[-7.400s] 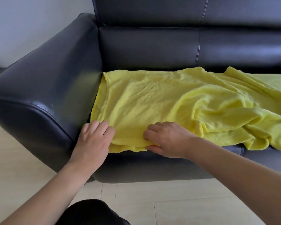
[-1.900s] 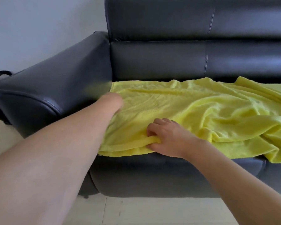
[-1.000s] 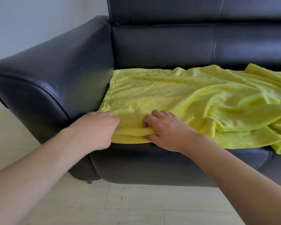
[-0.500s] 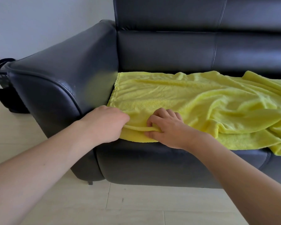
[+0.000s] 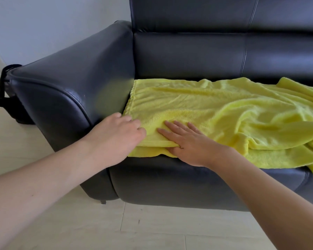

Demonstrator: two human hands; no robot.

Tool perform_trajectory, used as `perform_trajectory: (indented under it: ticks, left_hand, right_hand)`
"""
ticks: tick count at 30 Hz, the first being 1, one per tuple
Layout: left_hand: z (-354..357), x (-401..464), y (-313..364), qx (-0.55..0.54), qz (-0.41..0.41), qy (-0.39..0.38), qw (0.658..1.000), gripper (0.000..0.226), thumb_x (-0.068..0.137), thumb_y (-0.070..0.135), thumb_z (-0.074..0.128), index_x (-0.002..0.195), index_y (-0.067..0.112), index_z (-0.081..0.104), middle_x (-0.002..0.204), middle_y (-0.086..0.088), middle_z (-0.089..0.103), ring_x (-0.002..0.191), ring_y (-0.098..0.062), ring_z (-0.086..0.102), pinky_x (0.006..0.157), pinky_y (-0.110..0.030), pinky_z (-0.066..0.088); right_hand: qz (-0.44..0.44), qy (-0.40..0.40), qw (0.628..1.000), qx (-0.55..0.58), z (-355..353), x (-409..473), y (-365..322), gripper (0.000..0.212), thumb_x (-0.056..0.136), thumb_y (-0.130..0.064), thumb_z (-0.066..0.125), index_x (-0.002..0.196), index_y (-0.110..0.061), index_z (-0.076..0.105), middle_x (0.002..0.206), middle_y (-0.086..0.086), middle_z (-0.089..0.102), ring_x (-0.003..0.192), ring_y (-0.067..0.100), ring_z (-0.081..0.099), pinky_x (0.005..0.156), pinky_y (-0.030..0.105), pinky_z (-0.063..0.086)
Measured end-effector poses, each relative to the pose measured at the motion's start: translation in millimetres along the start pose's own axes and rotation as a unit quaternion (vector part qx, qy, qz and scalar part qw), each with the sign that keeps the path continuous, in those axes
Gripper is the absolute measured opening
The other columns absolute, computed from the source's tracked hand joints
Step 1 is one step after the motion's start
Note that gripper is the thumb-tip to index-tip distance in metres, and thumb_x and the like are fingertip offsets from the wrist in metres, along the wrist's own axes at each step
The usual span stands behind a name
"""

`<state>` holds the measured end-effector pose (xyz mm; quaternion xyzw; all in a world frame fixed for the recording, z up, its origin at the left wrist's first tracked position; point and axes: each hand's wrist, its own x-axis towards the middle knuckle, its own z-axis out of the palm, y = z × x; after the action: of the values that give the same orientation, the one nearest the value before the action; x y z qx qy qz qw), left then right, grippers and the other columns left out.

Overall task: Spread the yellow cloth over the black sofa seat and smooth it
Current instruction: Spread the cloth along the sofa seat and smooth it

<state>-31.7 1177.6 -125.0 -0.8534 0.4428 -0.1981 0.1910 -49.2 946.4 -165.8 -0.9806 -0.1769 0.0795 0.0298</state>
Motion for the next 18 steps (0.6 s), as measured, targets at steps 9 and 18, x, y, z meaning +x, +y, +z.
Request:
perform_trajectory:
  ticks: [9, 18]
  left_hand:
    - [1, -8, 23, 0.069, -0.055, -0.169, 0.982, 0.021, 0.083, 0.005, 0.049, 0.098, 0.018, 0.054, 0.094, -0.001, 0.058, 0.090, -0.023, 0.055, 0.073, -0.035, 0.019]
    - [-3, -18, 19, 0.055, -0.035, -0.117, 0.991, 0.017, 0.062, -0.003, 0.052, 0.059, 0.014, 0.051, 0.050, -0.005, 0.047, 0.047, -0.021, 0.046, 0.060, -0.034, 0.025]
  right_hand:
    - [-0.013, -0.002, 0.999, -0.029, -5, -5, -3, 0.063, 0.100, -0.036, 0.031, 0.154, -0.036, -0.001, 0.163, -0.007, -0.008, 0.149, 0.020, -0.010, 0.117, 0.060, 0.001]
    - [-0.004, -0.067, 0.996, -0.054, -12, -20, 1, 0.078, 0.090, -0.072, 0.026, 0.145, -0.048, -0.023, 0.156, -0.016, -0.029, 0.144, 0.014, -0.028, 0.112, 0.066, -0.007]
